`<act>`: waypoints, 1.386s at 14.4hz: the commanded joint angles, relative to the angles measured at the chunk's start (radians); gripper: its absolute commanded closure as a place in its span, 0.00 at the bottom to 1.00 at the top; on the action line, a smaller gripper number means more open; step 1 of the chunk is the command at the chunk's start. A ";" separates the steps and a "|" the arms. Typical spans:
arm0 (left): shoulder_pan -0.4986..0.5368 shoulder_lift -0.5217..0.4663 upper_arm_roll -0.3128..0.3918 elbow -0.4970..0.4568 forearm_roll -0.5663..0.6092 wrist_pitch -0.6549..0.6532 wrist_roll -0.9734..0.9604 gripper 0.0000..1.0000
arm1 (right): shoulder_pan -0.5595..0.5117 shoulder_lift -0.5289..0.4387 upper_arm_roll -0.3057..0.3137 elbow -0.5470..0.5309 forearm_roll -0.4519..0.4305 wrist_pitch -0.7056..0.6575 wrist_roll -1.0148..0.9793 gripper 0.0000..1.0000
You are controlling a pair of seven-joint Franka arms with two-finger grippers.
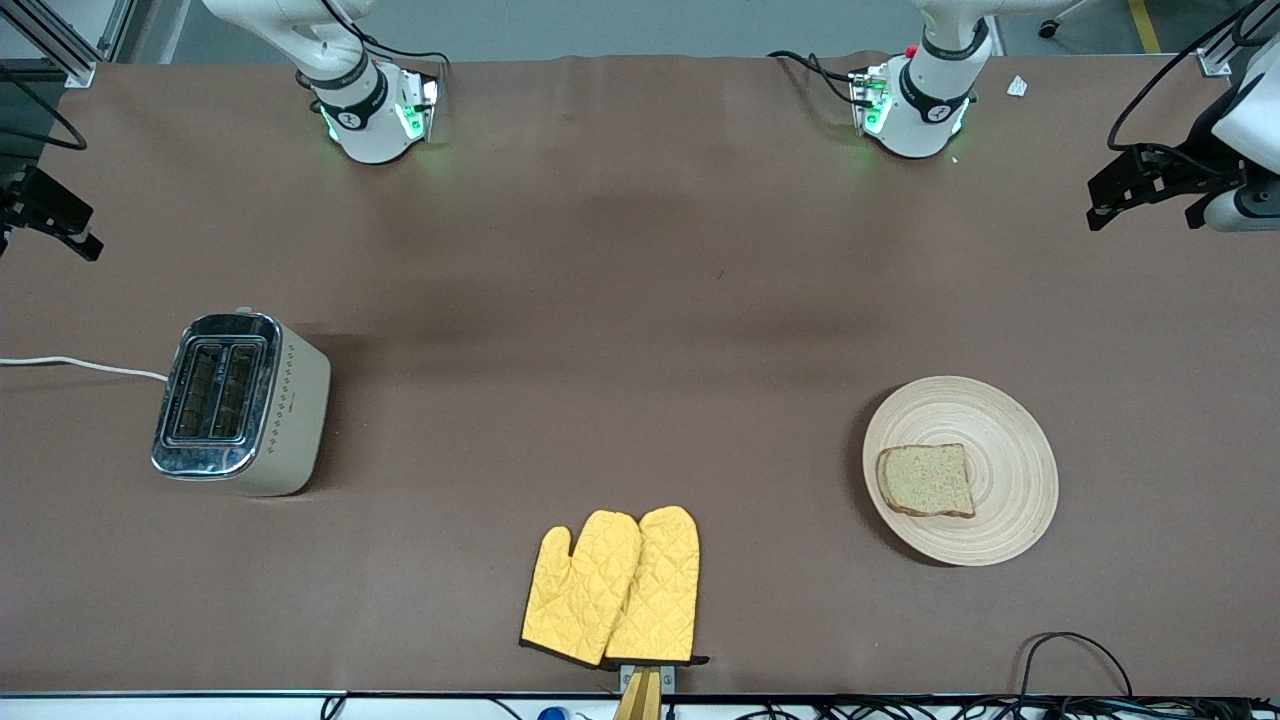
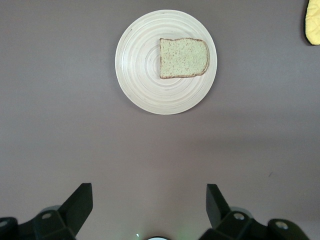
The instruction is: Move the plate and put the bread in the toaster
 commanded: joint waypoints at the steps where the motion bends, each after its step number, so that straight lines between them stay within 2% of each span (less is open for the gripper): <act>1: -0.001 0.088 -0.001 0.108 0.021 -0.020 0.008 0.00 | -0.009 -0.002 0.005 -0.005 0.000 0.004 0.008 0.00; 5: 0.032 0.186 0.016 0.120 0.014 -0.004 0.011 0.00 | -0.009 -0.002 0.005 -0.005 0.000 -0.001 0.008 0.00; 9: 0.118 0.301 0.016 0.114 -0.008 0.129 0.005 0.00 | -0.009 -0.004 0.005 -0.005 0.000 -0.001 0.008 0.00; 14: 0.269 0.482 0.016 0.117 -0.199 0.246 0.150 0.00 | -0.009 -0.004 0.005 -0.005 0.000 -0.002 0.008 0.00; 17: 0.313 0.576 0.016 0.117 -0.267 0.351 0.279 0.00 | -0.009 -0.005 0.003 -0.005 0.000 -0.002 0.008 0.00; 20: 0.364 0.701 0.016 0.122 -0.412 0.410 0.443 0.00 | -0.010 -0.005 0.003 -0.005 0.000 -0.002 0.008 0.00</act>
